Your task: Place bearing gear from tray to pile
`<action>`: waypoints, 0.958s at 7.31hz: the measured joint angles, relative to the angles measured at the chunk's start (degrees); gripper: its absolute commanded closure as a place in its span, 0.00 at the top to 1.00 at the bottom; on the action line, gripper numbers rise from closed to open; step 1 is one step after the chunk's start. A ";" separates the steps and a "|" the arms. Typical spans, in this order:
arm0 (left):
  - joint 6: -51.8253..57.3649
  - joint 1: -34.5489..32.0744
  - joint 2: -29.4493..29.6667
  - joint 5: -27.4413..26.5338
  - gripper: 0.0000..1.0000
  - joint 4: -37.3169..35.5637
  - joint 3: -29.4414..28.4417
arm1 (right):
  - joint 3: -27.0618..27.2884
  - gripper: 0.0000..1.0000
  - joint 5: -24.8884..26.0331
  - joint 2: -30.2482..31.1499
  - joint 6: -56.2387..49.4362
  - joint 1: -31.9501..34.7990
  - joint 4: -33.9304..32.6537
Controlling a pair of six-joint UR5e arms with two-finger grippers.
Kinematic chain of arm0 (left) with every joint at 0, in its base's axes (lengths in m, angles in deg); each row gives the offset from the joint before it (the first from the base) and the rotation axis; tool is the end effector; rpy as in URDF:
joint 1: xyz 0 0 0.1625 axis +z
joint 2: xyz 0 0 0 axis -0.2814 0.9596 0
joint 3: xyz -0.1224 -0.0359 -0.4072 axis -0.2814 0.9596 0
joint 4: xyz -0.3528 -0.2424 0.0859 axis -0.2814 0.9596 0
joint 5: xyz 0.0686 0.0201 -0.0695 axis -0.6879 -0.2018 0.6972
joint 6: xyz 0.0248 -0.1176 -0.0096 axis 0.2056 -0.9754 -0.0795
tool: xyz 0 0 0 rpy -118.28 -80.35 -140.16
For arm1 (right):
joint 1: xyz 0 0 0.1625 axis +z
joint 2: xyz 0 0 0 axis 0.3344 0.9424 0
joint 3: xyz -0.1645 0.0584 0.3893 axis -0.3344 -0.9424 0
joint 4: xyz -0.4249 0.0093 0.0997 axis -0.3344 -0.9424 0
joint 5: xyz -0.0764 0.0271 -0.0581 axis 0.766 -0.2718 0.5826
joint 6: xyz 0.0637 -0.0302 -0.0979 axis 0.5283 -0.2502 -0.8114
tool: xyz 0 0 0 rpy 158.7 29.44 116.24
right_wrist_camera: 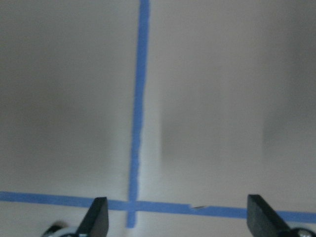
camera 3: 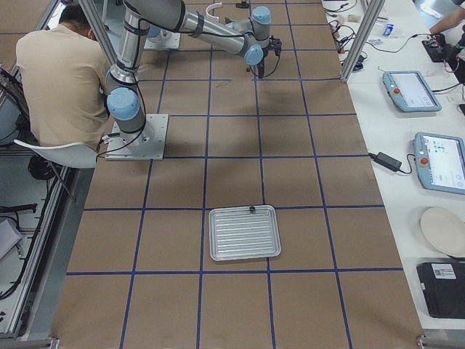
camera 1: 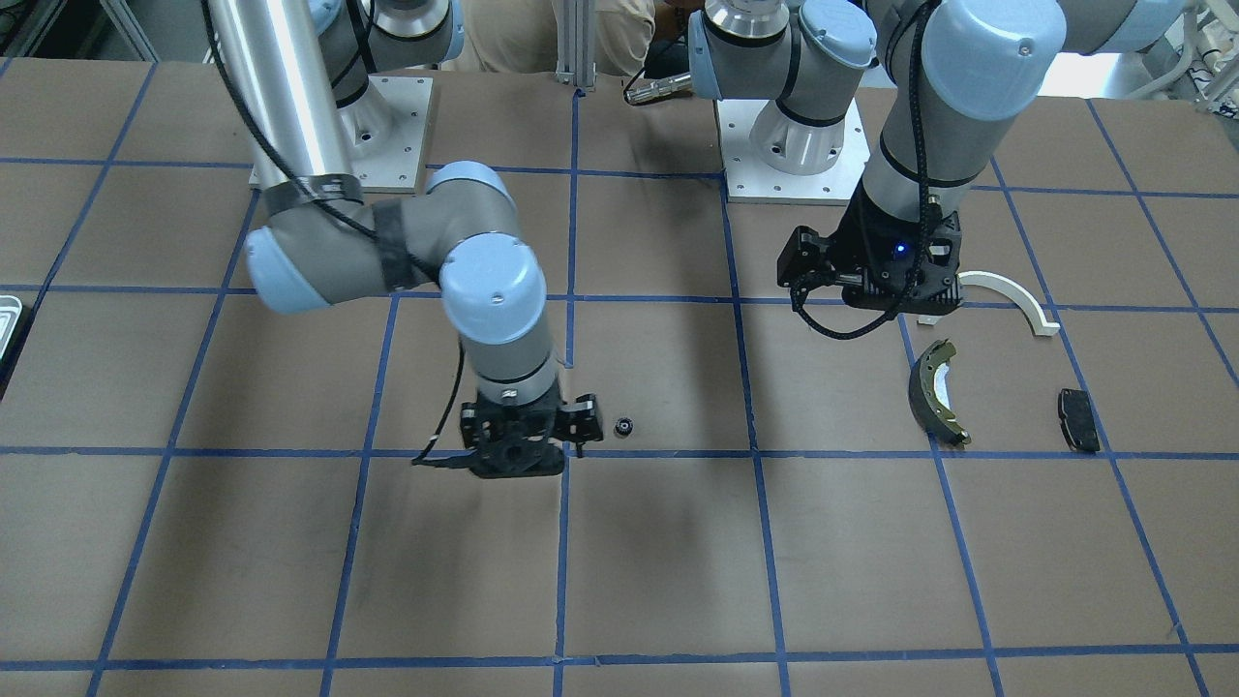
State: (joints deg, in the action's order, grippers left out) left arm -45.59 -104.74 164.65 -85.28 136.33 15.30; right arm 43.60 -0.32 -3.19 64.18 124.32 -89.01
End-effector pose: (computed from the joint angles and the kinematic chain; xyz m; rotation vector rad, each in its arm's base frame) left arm -0.1153 -0.5242 0.3821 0.1550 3.1099 0.0166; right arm 0.3043 -0.6000 0.2075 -0.0888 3.0475 -0.1482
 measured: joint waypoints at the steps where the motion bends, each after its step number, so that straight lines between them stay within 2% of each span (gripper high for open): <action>1: -3.33 -1.98 1.42 1.12 1.00 -1.52 0.22 | 0.03 1.00 0.08 1.92 -9.42 -4.95 2.22; 4: -10.42 -10.65 9.61 1.95 1.00 -11.42 0.96 | 0.08 1.00 0.57 7.41 -43.15 -23.68 12.06; 7: -11.64 -15.11 17.48 3.70 0.98 -17.11 1.06 | 0.12 1.00 0.81 8.00 -76.64 -41.60 13.76</action>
State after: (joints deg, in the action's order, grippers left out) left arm -57.24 -119.85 182.13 -81.58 119.22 16.36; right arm 43.73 0.49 4.81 -12.46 82.72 -75.24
